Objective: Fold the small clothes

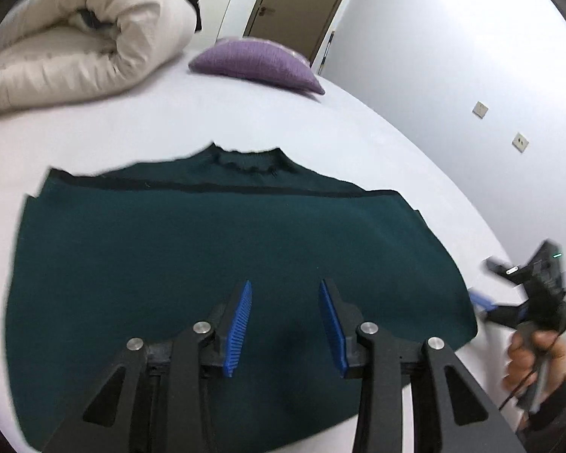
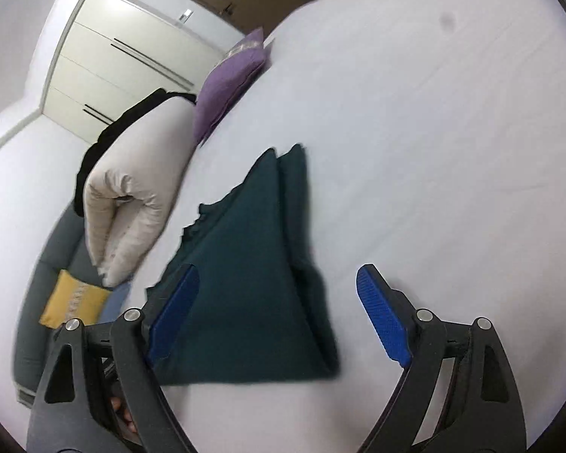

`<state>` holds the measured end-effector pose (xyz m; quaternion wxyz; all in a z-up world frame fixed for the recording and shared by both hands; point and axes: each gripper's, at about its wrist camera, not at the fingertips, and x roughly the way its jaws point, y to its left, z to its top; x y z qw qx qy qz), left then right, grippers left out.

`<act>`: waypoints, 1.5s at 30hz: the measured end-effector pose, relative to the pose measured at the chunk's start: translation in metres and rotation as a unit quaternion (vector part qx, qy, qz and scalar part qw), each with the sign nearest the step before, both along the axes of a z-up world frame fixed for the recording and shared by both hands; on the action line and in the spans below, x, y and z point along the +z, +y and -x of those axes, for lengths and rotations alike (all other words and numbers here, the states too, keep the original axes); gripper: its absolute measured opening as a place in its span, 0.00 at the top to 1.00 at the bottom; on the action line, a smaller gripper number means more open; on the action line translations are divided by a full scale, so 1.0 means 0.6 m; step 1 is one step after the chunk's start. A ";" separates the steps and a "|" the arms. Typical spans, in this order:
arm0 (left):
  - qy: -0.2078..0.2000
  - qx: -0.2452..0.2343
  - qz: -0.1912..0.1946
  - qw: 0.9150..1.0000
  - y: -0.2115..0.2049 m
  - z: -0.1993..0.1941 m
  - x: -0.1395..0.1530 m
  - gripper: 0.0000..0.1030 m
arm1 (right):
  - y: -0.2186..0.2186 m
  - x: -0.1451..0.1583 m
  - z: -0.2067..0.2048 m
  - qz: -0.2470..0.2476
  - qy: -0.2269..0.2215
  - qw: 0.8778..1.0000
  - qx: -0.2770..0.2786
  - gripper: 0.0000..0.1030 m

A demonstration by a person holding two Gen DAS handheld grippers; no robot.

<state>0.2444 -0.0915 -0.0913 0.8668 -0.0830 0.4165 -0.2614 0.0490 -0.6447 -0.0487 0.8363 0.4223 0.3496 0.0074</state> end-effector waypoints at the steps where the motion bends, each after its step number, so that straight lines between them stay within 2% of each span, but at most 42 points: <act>1: 0.019 0.005 0.006 1.000 -0.003 -0.010 -0.013 0.61 | -0.007 -0.012 -0.022 -0.011 0.016 1.000 0.009 0.17; 3: 0.043 0.009 0.013 0.999 -0.005 -0.022 -0.036 0.61 | -0.002 -0.035 -0.051 -0.010 0.050 0.999 0.014 0.16; 4: 0.050 0.013 0.020 0.998 -0.003 -0.026 -0.049 0.61 | 0.006 -0.031 -0.059 -0.002 0.043 0.999 0.022 0.17; 7: 0.062 0.023 0.049 0.997 0.008 -0.030 -0.067 0.63 | 0.048 -0.045 -0.055 -0.041 0.043 0.996 0.065 0.34; 9: 0.070 0.025 0.054 0.996 0.012 -0.033 -0.070 0.67 | 0.074 -0.048 -0.054 -0.049 0.046 0.995 0.068 0.35; 10: 0.071 0.024 0.047 0.996 0.011 -0.034 -0.071 0.71 | 0.072 -0.050 -0.057 -0.043 0.049 0.996 0.068 0.42; 11: 0.070 0.022 0.041 0.996 0.011 -0.034 -0.072 0.73 | 0.075 -0.059 -0.065 -0.045 0.055 0.995 0.067 0.56; 14: 0.067 0.024 0.036 0.997 0.014 -0.032 -0.079 0.79 | 0.078 -0.084 -0.085 -0.078 0.066 0.993 0.054 0.80; 16: 0.070 0.029 0.044 0.996 0.021 -0.032 -0.083 0.82 | 0.083 -0.102 -0.090 -0.094 0.067 0.992 0.042 0.85; 17: 0.070 0.029 0.044 0.996 0.021 -0.031 -0.084 0.82 | 0.084 -0.113 -0.093 -0.092 0.066 0.993 0.038 0.87; 19: 0.067 0.029 0.035 0.997 0.019 -0.030 -0.082 0.82 | 0.136 -0.144 -0.132 -0.083 0.064 0.994 0.032 0.87; 24: 0.065 0.028 0.037 0.997 0.020 -0.030 -0.083 0.82 | 0.162 -0.149 -0.145 -0.050 0.065 0.997 0.014 0.88; 28: 0.073 0.028 0.054 0.995 0.030 -0.032 -0.083 0.85 | 0.190 -0.101 -0.141 0.032 0.076 0.997 0.004 0.88; 31: 0.095 0.037 0.108 0.989 0.059 -0.036 -0.080 0.85 | 0.257 -0.034 -0.164 0.107 0.060 0.992 0.030 0.88; 32: 0.106 0.047 0.133 0.984 0.077 -0.038 -0.076 0.84 | 0.284 -0.015 -0.173 0.131 0.053 0.989 0.043 0.88; 33: 0.109 0.059 0.153 0.980 0.095 -0.038 -0.072 0.76 | 0.315 0.004 -0.181 0.156 0.044 0.985 0.062 0.88; 34: 0.109 0.075 0.183 0.974 0.120 -0.038 -0.066 0.60 | 0.365 0.025 -0.198 0.181 0.030 0.979 0.091 0.88; 35: 0.110 0.087 0.209 0.968 0.144 -0.038 -0.062 0.53 | 0.426 0.041 -0.213 0.202 0.014 0.970 0.135 0.88; 36: 0.114 0.098 0.236 0.960 0.171 -0.040 -0.059 0.44 | 0.477 0.048 -0.222 0.221 0.006 0.959 0.175 0.88; 37: 0.120 0.103 0.249 0.955 0.187 -0.043 -0.058 0.35 | 0.551 0.045 -0.232 0.254 -0.001 0.938 0.237 0.88; 39: 0.129 0.111 0.262 0.950 0.212 -0.047 -0.057 0.25 | 0.633 0.025 -0.245 0.286 -0.003 0.911 0.298 0.88; 41: 0.133 0.106 0.262 0.950 0.222 -0.050 -0.055 0.23 | 0.691 -0.008 -0.253 0.306 0.008 0.893 0.331 0.88; 44: 0.148 0.099 0.260 0.949 0.217 -0.055 -0.063 0.20 | 0.718 -0.040 -0.258 0.316 0.023 0.884 0.343 0.87; 45: 0.150 0.095 0.258 0.950 0.212 -0.056 -0.064 0.19 | 0.729 -0.047 -0.256 0.333 0.023 0.876 0.348 0.85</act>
